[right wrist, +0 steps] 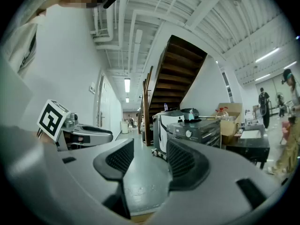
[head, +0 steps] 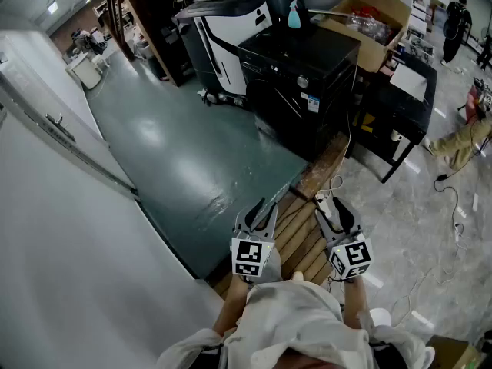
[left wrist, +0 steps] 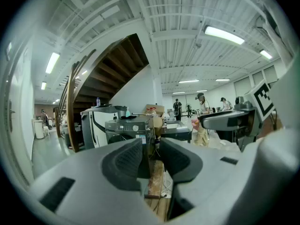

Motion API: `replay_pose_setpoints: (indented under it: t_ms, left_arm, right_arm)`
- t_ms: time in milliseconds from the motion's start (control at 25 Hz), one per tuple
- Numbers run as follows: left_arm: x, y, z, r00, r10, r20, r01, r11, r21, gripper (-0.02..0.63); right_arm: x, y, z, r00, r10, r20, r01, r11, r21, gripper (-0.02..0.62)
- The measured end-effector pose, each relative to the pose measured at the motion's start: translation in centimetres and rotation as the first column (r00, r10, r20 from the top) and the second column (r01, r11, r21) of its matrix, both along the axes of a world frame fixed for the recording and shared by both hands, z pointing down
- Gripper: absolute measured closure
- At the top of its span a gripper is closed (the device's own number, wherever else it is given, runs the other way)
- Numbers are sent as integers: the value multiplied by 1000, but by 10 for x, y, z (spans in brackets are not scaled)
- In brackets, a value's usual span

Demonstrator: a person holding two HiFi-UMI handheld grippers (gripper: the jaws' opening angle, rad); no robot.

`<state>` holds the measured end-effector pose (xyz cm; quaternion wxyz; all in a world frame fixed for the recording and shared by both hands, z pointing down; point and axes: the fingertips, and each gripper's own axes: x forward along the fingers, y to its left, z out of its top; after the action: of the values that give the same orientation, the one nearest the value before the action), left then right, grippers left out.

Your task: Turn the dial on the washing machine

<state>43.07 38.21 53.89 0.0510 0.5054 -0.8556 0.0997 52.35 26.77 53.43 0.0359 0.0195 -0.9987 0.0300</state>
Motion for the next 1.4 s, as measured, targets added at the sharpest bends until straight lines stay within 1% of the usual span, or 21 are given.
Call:
replay_pose_setpoints:
  t_ms: [120, 200, 280, 320, 360, 480, 840, 1120, 1400]
  left_arm:
    - [18, 6, 0, 1000, -9, -19, 9, 1000, 9, 480]
    - [23, 6, 0, 1000, -15, -18, 15, 1000, 13, 480]
    - [23, 5, 0, 1000, -17, -12, 17, 1000, 9, 480]
    - [22, 4, 1, 1000, -18, -12, 18, 1000, 6, 480]
    - [21, 3, 2, 1000, -18, -12, 18, 1000, 4, 480]
    - [13, -3, 3, 1000, -14, -9, 14, 1000, -3, 480]
    - [-34, -35, 2, 1000, 18, -17, -18, 1000, -8, 480]
    - [-78, -54, -3, 998, 50, -38, -50, 999, -5, 480]
    - [-123, -61, -21, 992, 102, -71, -102, 995, 2, 480]
  right_arm:
    - [15, 3, 4, 1000, -2, -19, 2, 1000, -7, 378]
    - [17, 1, 5, 1000, -3, -16, 3, 1000, -18, 379]
    - [15, -2, 3, 1000, 4, -2, -4, 1000, -30, 378]
    - [13, -4, 3, 1000, 9, 1, -9, 999, -33, 365]
    - [11, -5, 3, 1000, 11, 1, -11, 999, -34, 345]
    - [-1, -8, 7, 1000, 8, -16, -8, 1000, -23, 337]
    - [-54, -22, 8, 998, -14, -54, 13, 1000, -6, 350]
    - [-97, -41, 4, 996, 14, -91, -15, 1000, -12, 357]
    - [-141, -43, -15, 991, 37, -126, -38, 999, -7, 357]
